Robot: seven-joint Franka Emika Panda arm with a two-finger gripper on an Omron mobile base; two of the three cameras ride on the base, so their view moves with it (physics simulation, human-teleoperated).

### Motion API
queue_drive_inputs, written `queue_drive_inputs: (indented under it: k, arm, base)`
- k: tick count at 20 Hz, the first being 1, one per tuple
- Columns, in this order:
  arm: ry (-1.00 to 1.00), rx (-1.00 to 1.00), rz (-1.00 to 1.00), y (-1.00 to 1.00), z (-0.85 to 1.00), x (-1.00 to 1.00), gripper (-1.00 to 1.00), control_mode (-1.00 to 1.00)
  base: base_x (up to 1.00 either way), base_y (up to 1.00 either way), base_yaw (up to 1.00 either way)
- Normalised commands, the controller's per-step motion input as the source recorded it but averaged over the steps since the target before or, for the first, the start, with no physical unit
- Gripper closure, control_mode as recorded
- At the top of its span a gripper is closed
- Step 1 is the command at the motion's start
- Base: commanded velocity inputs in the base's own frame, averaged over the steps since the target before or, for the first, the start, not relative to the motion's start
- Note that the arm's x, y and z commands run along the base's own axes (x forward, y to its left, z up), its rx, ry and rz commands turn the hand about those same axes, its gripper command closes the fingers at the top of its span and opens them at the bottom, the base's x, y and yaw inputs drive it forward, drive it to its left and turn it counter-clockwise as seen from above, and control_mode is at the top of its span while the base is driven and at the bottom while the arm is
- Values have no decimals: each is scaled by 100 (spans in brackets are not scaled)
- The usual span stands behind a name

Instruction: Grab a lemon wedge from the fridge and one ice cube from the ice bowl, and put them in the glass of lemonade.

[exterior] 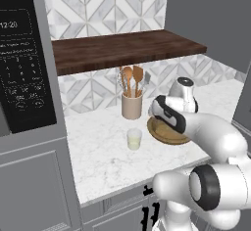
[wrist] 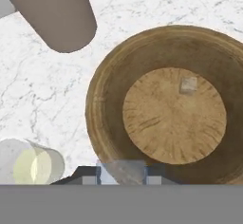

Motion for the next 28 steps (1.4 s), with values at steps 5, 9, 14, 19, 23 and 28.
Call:
queue_drive_inputs:
  k: [5, 9, 14, 19, 23, 28]
  arm:
    - [0, 0, 12, 54, 14, -32, 100, -100]
    - [0, 0, 11, 54, 14, -27, 100, -100]
    - [0, -1, 10, 55, 5, -19, 100, -100]
    - [0, -1, 8, 50, 0, -2, 100, -100]
    - [2, -2, 2, 30, -12, 8, 100, -100]
    - [0, -3, 0, 16, -25, 25, 100, -100]
  base:
    - [0, 0, 0]
    - [0, 0, 0]
    - [0, 0, 0]
    - [0, 0, 0]
    - [0, 0, 0]
    - [0, 0, 0]
